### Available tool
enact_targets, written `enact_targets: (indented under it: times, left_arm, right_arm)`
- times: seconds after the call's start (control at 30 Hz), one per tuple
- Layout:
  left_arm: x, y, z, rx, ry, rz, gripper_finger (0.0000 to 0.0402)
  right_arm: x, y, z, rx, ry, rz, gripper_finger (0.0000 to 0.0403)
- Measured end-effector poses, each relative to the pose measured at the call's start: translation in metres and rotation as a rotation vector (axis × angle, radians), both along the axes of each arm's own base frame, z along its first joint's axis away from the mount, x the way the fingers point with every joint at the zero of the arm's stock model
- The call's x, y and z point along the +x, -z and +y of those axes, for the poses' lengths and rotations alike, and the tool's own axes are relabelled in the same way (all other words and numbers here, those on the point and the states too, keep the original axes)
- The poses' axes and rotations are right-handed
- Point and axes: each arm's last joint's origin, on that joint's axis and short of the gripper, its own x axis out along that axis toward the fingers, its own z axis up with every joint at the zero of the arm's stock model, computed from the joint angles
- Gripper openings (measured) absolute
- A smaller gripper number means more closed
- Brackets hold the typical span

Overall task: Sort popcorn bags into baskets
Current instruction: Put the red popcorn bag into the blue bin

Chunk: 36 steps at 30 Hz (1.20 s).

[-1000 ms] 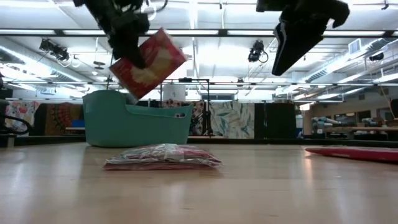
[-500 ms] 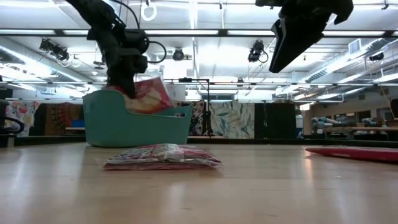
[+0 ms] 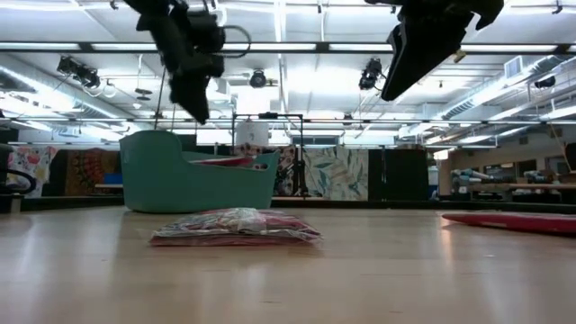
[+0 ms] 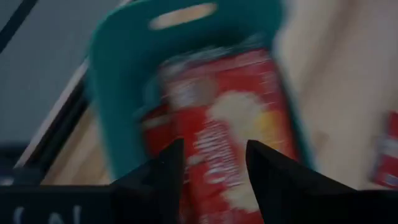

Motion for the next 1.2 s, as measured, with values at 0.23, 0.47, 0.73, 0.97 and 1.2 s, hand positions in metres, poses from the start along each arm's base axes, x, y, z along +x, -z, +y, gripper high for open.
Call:
enact_targets:
  times: [0.23, 0.47, 0.73, 0.97, 1.2]
  left_arm:
    - [0.042, 0.014, -0.07, -0.019, 0.36, -0.015, 0.0176]
    - [0.065, 0.036, -0.15, 0.026, 0.562, -0.046, 0.0176]
    - [0.058, 0.067, -0.21, 0.195, 0.607, 0.017, 0.0177]
    - [0.064, 0.09, -0.234, 0.154, 0.585, -0.049, 0.0177]
    - [0.069, 0.111, -0.241, 0.116, 0.559, 0.02, 0.0176]
  right_arm:
    - [0.0, 0.0, 0.002, 0.005, -0.001, -0.008, 0.0096]
    - [0.008, 0.011, 0.008, 0.041, -0.074, -0.114, 0.0096]
    - [0.015, 0.033, 0.015, 0.138, -0.161, -0.208, 0.0096]
    - [0.037, 0.063, 0.035, 0.098, -0.289, -0.268, 0.0096]
    - [0.068, 0.087, 0.065, 0.029, -0.461, -0.211, 0.0108]
